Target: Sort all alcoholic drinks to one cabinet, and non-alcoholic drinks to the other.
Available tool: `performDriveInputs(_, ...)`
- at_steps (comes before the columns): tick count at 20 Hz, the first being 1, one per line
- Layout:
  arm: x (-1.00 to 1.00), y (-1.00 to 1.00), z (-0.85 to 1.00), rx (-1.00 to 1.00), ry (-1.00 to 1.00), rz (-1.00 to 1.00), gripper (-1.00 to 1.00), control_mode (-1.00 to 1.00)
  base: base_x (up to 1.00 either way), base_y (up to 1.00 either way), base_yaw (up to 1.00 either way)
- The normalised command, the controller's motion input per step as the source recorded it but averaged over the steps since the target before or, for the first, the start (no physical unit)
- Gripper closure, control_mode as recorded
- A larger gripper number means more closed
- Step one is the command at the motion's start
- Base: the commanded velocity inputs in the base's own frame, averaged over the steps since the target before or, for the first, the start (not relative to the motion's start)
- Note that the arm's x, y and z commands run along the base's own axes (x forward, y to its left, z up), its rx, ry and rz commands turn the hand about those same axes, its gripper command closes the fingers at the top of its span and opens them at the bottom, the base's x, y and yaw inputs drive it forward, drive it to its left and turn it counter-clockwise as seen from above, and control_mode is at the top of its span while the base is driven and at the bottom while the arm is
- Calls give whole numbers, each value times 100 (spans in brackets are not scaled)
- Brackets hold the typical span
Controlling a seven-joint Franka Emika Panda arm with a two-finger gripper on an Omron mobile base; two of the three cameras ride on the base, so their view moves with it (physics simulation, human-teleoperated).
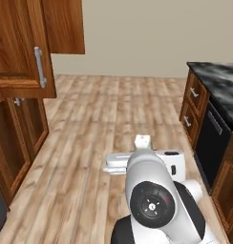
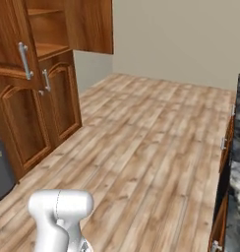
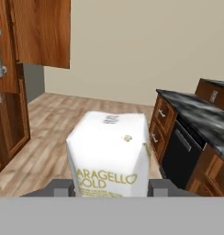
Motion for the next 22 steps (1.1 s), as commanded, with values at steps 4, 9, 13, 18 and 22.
performDriveInputs(4,0,0,0,0,0,0,100,100,57,-51,-12)
performDriveInputs(9,0,0,0,0,0,0,100,100,66,-41,-6)
performDriveInputs(13,0,0,0,0,0,0,100,100,70,-38,-2)
performDriveInputs(18,0,0,0,0,0,0,100,100,73,-43,-1)
performDriveInputs(22,0,0,0,0,0,0,100,100,72,-43,0)
